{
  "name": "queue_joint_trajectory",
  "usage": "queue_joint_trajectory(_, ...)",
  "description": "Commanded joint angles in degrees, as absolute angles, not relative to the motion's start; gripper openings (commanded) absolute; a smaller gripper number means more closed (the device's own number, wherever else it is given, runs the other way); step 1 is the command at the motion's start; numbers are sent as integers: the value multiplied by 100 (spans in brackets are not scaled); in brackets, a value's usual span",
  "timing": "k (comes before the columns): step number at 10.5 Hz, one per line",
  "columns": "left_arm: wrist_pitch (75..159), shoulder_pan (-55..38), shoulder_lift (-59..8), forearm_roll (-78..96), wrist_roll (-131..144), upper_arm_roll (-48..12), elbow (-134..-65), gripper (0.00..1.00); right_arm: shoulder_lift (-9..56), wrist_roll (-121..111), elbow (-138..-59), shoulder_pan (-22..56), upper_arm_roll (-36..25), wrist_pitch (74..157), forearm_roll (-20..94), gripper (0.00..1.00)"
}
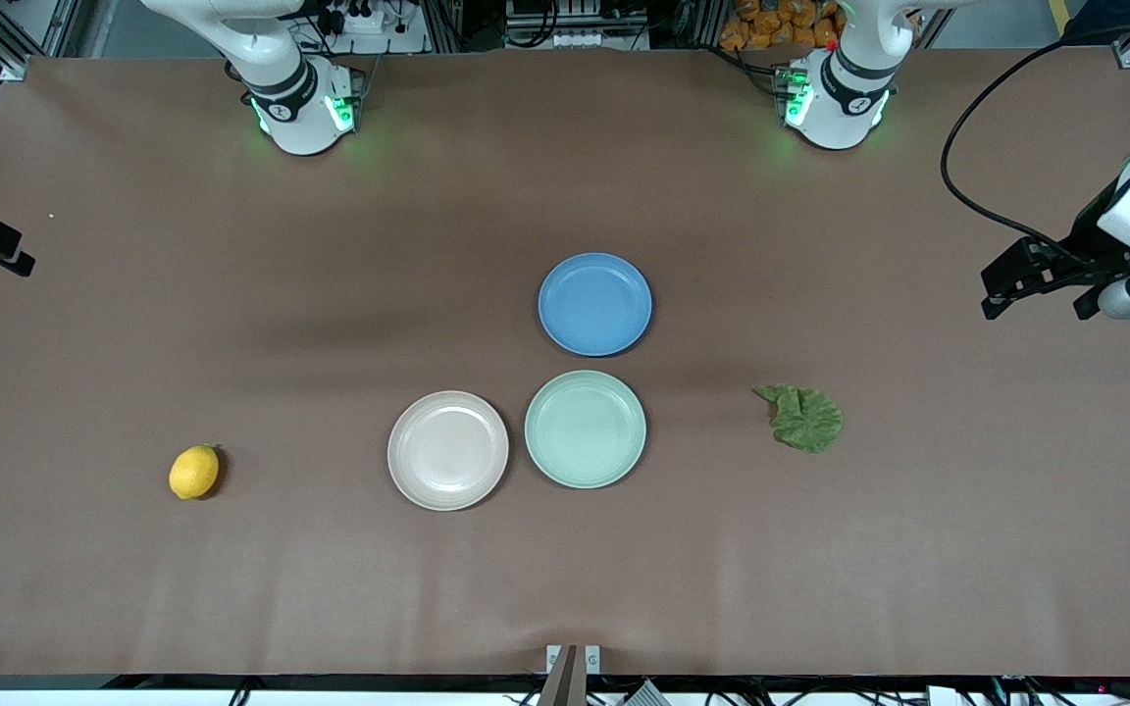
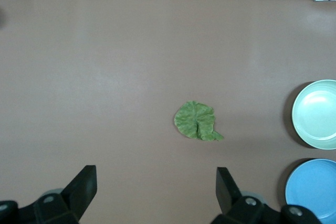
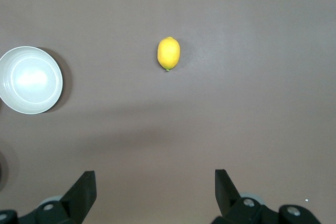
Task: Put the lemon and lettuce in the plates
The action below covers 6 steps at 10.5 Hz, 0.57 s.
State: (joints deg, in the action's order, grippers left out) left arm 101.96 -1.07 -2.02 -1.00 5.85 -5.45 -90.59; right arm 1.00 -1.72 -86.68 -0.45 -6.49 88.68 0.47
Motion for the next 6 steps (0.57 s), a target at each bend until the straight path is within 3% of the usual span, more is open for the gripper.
queue_joint_trajectory(1,10099,-70,-202,-9,607,-580,-9052,100,18,-185,-8754,-62,-615,8886,70,100)
queue_joint_trajectory(6,10099,-62,-202,-9,624,-580,-9026,100,18,-185,-8763,-62,-615,8877,79,100)
